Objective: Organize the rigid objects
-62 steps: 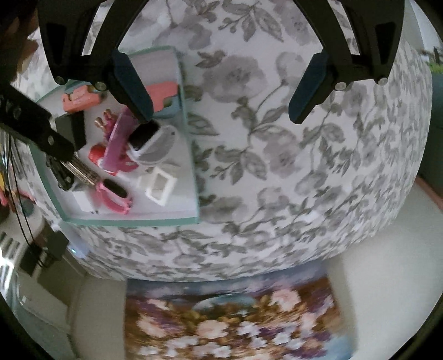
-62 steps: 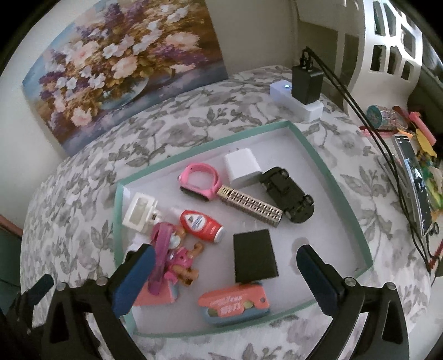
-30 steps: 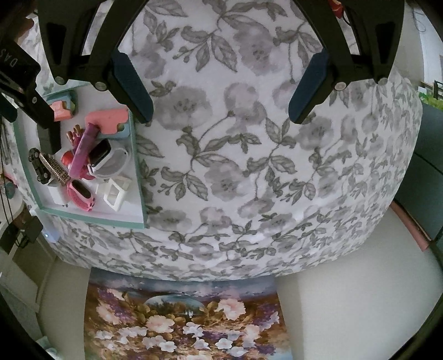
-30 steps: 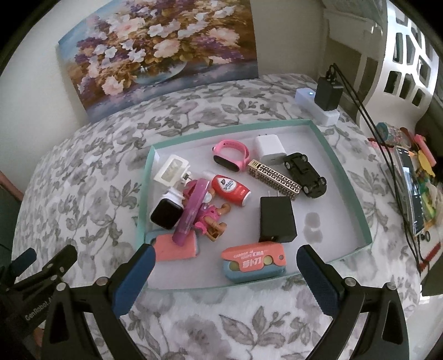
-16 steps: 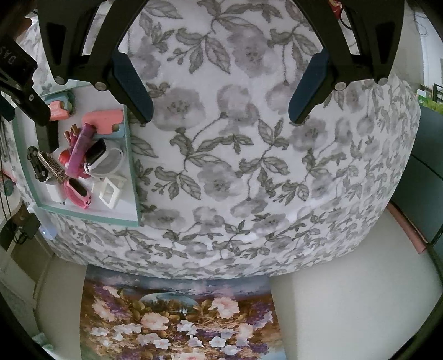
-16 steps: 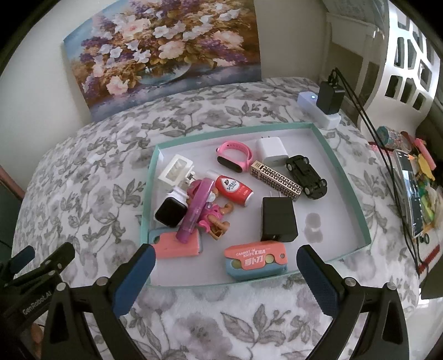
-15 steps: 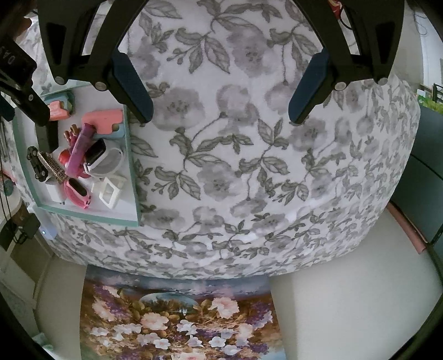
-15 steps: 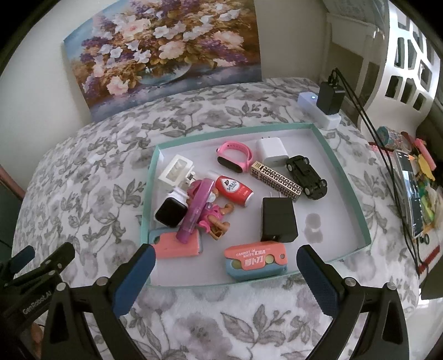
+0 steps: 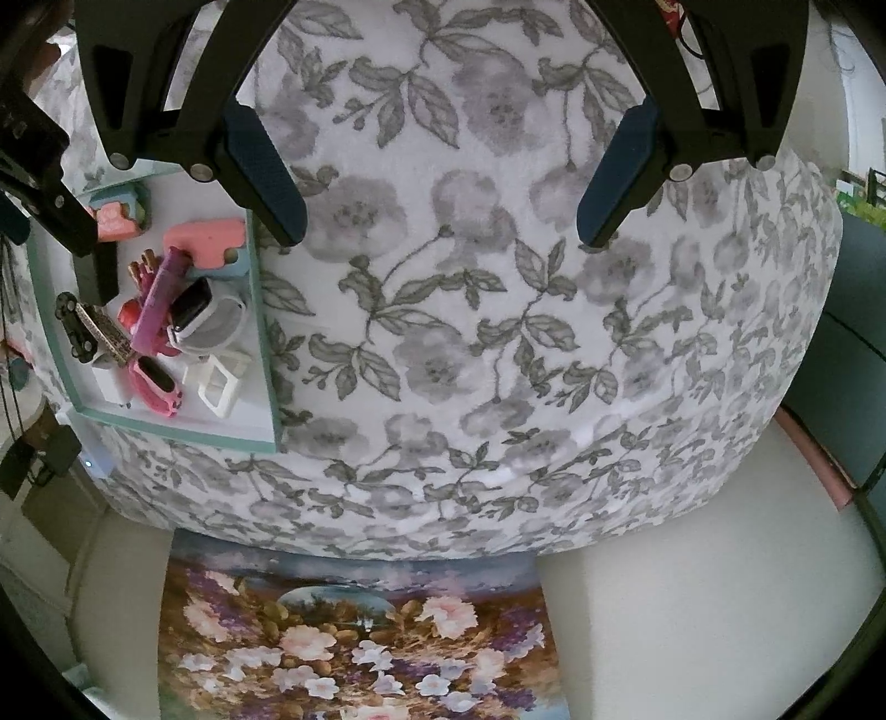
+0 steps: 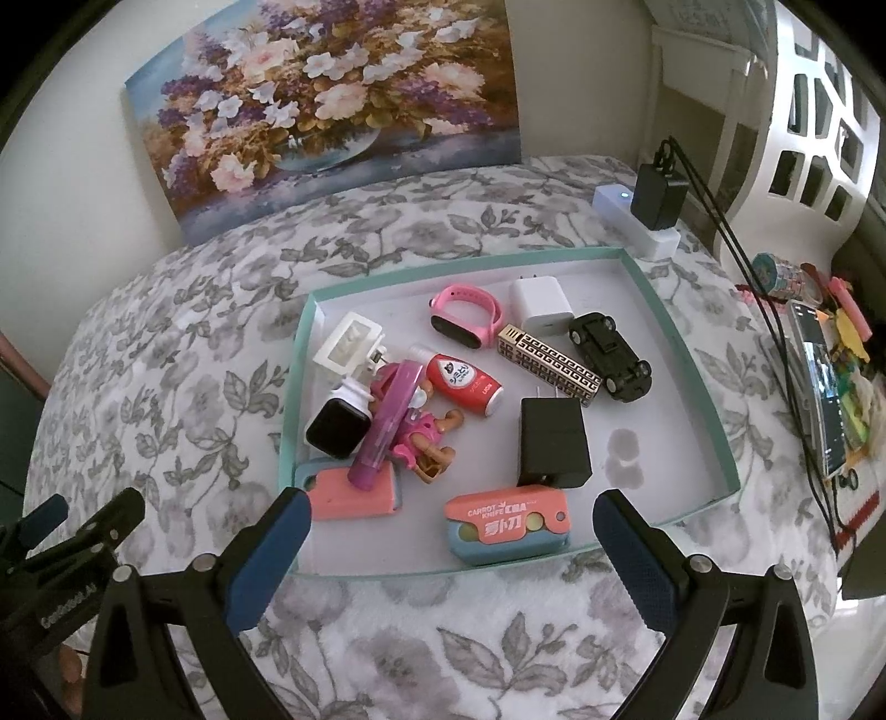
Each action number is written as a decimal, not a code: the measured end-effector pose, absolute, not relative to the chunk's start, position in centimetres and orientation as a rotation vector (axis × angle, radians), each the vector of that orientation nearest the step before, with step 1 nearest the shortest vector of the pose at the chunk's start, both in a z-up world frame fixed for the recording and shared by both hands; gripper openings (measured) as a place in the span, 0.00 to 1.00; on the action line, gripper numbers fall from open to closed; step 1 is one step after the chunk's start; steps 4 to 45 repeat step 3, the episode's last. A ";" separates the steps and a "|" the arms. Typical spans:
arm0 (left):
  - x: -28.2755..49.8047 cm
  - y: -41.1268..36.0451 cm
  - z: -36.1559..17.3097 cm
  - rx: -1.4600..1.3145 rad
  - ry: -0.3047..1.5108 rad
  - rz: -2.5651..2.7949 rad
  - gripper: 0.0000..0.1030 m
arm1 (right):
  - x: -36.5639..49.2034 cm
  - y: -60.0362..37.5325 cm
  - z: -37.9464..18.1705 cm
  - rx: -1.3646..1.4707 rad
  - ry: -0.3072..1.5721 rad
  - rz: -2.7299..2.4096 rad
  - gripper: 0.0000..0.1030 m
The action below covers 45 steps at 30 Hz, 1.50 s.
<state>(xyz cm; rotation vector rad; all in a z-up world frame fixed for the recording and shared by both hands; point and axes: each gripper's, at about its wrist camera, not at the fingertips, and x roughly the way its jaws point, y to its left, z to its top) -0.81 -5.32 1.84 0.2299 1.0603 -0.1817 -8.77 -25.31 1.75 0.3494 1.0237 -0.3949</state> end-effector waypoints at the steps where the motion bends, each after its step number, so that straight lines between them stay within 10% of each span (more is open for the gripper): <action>1: -0.9 -5.4 1.9 0.229 1.061 -0.184 0.95 | -8.8 -25.3 1.8 0.349 1.023 -0.395 1.00; 45: -0.9 -5.5 1.9 0.229 1.063 -0.192 0.95 | -8.8 -25.3 1.8 0.348 1.023 -0.396 1.00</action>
